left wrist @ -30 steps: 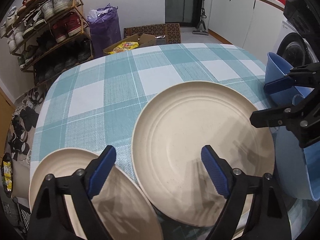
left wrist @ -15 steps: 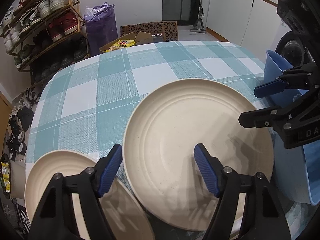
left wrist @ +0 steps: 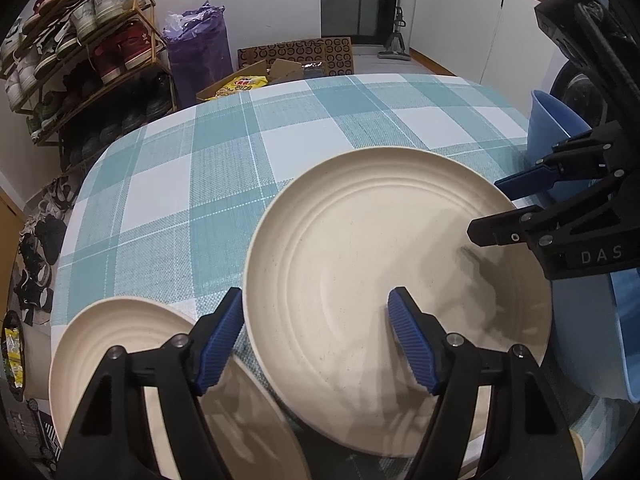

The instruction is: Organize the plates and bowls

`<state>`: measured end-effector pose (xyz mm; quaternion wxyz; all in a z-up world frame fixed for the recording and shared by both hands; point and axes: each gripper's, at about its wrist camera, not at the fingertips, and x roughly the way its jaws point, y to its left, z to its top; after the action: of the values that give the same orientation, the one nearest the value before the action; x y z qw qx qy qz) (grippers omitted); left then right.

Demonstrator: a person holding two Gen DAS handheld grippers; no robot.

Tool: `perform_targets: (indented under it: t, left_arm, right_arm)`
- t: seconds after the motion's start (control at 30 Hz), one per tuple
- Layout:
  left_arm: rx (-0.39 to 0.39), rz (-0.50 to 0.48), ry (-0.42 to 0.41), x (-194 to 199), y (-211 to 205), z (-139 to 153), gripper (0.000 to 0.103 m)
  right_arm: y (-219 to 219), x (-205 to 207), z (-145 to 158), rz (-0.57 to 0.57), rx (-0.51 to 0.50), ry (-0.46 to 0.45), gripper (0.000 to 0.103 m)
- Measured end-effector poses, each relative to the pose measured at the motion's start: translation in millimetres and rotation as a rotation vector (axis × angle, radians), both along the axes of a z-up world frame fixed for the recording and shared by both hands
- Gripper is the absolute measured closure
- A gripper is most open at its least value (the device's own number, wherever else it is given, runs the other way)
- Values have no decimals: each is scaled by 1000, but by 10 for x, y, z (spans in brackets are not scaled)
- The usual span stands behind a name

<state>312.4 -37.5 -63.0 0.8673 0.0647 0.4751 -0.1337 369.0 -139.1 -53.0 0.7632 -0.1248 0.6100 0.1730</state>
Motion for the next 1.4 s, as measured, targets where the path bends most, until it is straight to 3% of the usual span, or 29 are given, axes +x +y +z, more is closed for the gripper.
perform_targets:
  t: [0.67, 0.73, 0.97, 1.4]
  left_arm:
    - [3, -1, 21, -42, -27, -41, 31]
    - [4, 8, 21, -38, -35, -44, 31]
    - [-12, 58, 4, 34, 37, -32, 50]
    - [-13, 49, 48, 4, 3, -85, 46]
  right_arm:
    - [-10, 33, -46, -12, -7, 19, 54]
    - [-13, 47, -60, -21, -6, 20, 59]
    - [-38, 58, -56, -53, -24, -15, 69]
    - [-78, 100, -59, -61, -19, -13, 71]
